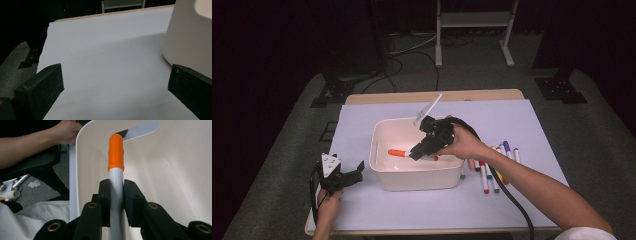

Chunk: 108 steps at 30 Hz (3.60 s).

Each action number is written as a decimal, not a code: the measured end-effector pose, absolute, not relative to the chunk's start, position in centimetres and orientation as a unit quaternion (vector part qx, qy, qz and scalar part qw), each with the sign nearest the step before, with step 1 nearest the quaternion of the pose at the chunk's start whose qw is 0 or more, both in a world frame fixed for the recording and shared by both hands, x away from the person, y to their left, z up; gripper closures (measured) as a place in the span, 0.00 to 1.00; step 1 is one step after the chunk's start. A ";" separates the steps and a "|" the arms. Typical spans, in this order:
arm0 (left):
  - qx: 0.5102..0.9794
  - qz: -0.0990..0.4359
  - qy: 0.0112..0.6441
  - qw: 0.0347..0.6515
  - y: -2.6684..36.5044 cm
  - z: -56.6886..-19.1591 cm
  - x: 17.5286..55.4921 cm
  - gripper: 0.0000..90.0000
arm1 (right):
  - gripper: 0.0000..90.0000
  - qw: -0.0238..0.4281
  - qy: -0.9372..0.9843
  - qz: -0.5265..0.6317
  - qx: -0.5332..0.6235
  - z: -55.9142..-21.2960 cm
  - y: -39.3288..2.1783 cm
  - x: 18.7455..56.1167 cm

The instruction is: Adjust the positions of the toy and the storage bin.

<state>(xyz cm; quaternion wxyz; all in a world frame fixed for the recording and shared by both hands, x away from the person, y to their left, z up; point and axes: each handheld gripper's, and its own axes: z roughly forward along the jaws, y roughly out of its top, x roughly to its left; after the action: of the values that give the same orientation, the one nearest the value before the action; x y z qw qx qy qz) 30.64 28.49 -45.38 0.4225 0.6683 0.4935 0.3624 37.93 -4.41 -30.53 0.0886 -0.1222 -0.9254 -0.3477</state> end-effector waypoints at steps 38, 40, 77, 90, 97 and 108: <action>0.668 0.364 0.492 0.424 28.5 -45.4 30.6 0.00 | 0.84 0.098 -0.962 -0.241 -0.082 -34.9 -0.8 37.9; 0.668 0.364 0.492 0.424 28.5 -45.4 30.6 0.00 | 0.84 0.096 -0.963 -0.238 -0.081 -34.9 -0.8 37.9; 0.667 0.369 0.492 0.421 28.4 -45.4 30.6 0.00 | 0.62 -0.073 -0.836 -0.358 -0.409 -37.2 -30.7 35.2; 0.667 0.368 0.492 0.421 28.4 -45.4 30.6 0.00 | 0.67 -0.111 -0.810 -0.291 -0.497 -42.5 -33.5 35.8; 0.667 0.368 0.492 0.422 28.5 -45.4 30.6 0.00 | 0.69 -0.135 -0.806 -0.257 -0.515 -43.5 -34.3 35.4; 0.668 0.369 0.492 0.420 28.4 -45.4 30.6 0.00 | 0.84 -0.147 -0.801 -0.252 -0.523 -43.7 -35.5 34.4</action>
<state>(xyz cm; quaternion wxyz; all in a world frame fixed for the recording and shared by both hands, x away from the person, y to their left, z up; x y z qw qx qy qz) 30.58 28.44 -45.40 0.4198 0.6678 0.4920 0.3685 34.41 -35.49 -43.72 -0.1470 -0.5227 -0.8011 -0.2518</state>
